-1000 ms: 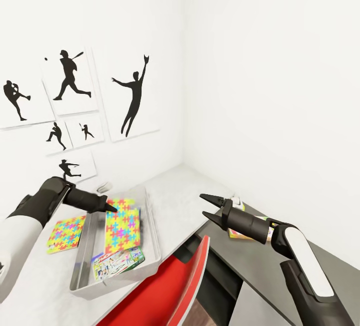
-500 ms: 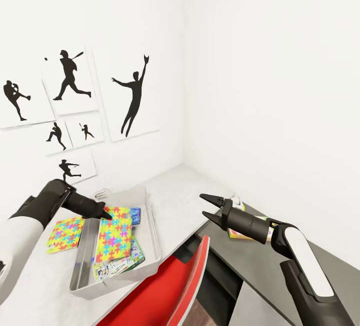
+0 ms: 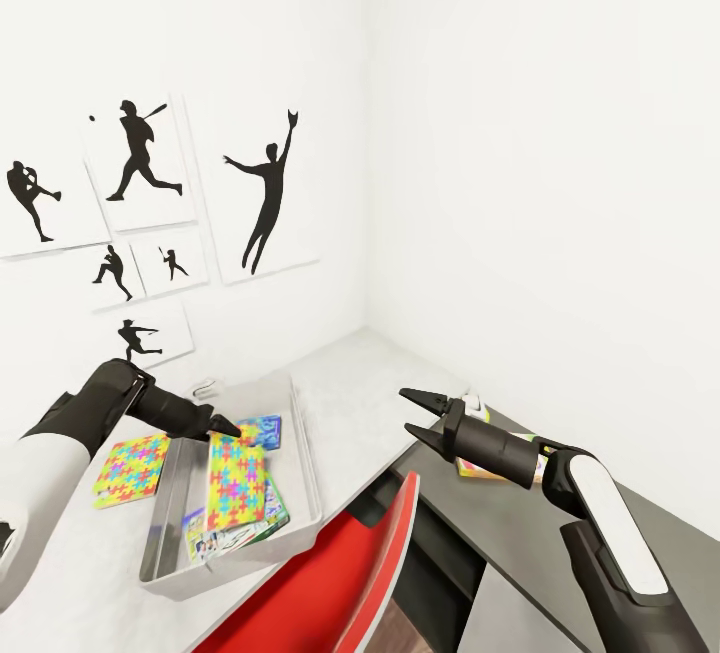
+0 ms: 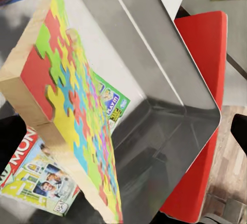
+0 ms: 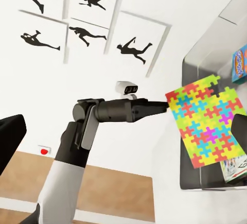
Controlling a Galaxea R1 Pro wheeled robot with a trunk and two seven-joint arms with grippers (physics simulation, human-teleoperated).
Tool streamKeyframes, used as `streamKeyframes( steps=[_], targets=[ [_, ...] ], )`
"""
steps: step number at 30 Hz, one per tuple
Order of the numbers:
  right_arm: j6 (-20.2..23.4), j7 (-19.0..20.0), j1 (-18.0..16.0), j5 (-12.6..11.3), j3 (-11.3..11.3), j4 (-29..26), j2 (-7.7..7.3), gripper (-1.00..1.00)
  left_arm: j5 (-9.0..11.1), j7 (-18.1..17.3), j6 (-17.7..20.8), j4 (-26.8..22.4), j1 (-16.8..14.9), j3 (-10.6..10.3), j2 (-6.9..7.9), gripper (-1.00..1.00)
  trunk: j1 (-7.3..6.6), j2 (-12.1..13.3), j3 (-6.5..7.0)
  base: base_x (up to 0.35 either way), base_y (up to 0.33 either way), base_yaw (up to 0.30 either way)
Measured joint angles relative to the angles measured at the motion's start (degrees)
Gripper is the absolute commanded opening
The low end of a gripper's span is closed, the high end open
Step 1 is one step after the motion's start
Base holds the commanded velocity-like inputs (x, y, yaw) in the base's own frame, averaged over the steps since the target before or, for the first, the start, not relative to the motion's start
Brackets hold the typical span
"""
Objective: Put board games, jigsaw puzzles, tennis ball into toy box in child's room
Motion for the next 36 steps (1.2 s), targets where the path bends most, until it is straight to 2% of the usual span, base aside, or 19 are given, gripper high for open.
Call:
streamKeyframes(
  steps=[7,14,18,20,23,27,29,31,33,36],
  targets=[
    [0.01,0.0,0.0,0.0,0.0,0.0,-0.01,1.0,0.1,-0.08,-0.34,0.0,0.0,0.29,0.15,1.0,0.0,0.0,0.0,0.0,0.0,0.0],
    [0.01,0.0,0.0,0.0,0.0,0.0,0.0,1.0,0.17,-0.64,-0.57,-0.65,0.0,0.58,1.31,1.0,0.0,0.0,0.0,0.0,0.0,0.0],
    [0.04,0.0,0.0,0.0,0.0,0.0,-0.01,1.0,0.42,-0.98,-0.55,-1.68,0.0,0.76,3.97,1.0,0.0,0.0,0.0,0.0,0.0,0.0],
    [0.04,0.0,0.0,0.0,0.0,0.0,-0.01,1.0,0.68,-1.14,-0.53,-3.11,0.0,1.14,6.05,1.0,0.0,-0.01,0.0,0.0,0.0,0.0],
    [0.04,0.0,0.0,0.01,0.0,0.0,0.01,1.0,0.8,-1.22,-0.52,-4.26,0.0,2.23,8.58,1.0,0.0,0.0,0.0,0.0,0.0,0.0],
    [0.01,0.0,0.0,0.0,0.0,0.0,0.07,1.0,0.87,-1.57,-0.54,-4.92,0.0,3.61,11.12,1.0,0.0,0.0,0.0,0.0,0.0,0.0],
    [0.02,0.0,0.0,0.0,0.05,0.0,0.07,1.0,0.88,-3.55,-0.57,-5.66,0.0,3.82,12.71,1.0,0.0,-0.01,0.0,0.0,0.0,0.0],
    [-0.01,0.0,0.0,0.0,0.07,0.0,0.1,1.0,0.79,-7.82,-0.67,-6.15,0.01,3.9,14.37,1.0,0.0,-0.01,0.0,0.0,0.0,0.0],
    [-0.03,0.0,0.0,0.01,0.08,0.0,0.09,1.0,0.65,-9.97,-0.72,-6.3,0.01,3.86,15.23,1.0,0.0,0.0,0.0,0.0,0.0,0.0],
    [-0.04,0.0,0.0,0.02,0.09,0.0,0.08,1.0,0.54,-11.21,-1.34,-6.36,0.01,3.89,16.24,1.0,0.0,0.0,0.0,0.0,0.0,0.0]
  ],
)
